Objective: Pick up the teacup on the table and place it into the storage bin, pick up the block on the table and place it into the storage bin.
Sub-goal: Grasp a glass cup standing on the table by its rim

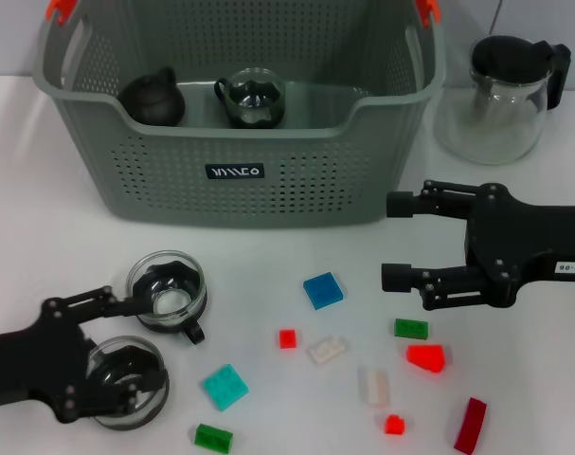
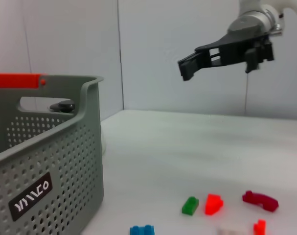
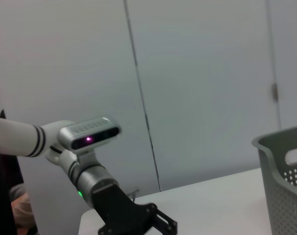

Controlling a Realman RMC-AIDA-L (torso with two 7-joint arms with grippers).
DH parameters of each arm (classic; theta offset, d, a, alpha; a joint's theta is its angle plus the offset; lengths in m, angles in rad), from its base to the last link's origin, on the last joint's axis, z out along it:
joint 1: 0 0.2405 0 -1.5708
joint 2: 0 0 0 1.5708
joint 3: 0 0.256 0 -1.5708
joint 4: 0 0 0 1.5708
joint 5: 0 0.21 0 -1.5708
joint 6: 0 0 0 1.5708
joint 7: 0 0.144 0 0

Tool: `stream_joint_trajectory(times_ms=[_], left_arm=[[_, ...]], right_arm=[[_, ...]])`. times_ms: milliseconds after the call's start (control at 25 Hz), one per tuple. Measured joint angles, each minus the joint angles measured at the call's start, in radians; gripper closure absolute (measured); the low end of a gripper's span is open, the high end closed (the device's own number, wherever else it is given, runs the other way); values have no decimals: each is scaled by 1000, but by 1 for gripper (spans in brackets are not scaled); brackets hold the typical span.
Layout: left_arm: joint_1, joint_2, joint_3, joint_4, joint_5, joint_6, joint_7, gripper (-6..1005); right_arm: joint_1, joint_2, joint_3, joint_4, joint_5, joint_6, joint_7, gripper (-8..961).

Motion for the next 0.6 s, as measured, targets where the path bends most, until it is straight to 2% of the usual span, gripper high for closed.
stream_joint_trajectory(times_ms=[120, 200, 240, 400, 520, 600], left_arm=[[14, 2, 0, 76, 19, 40, -6, 326], [24, -5, 0, 139, 41, 58, -17, 327], [29, -17, 1, 190, 68, 69, -24, 327], [35, -37, 10, 284, 123, 102, -42, 328], [36, -36, 35, 304, 129, 115, -76, 329], [36, -33, 90, 327, 140, 111, -117, 330]], right_arm=[[5, 1, 16, 20, -1, 4, 2, 34], [5, 3, 19, 27, -1, 18, 7, 35], [6, 4, 19, 29, -1, 25, 8, 36], [13, 8, 20, 50, 1, 42, 10, 36], [25, 6, 20, 80, 4, 46, 6, 36], [32, 5, 18, 92, 3, 47, 1, 36]])
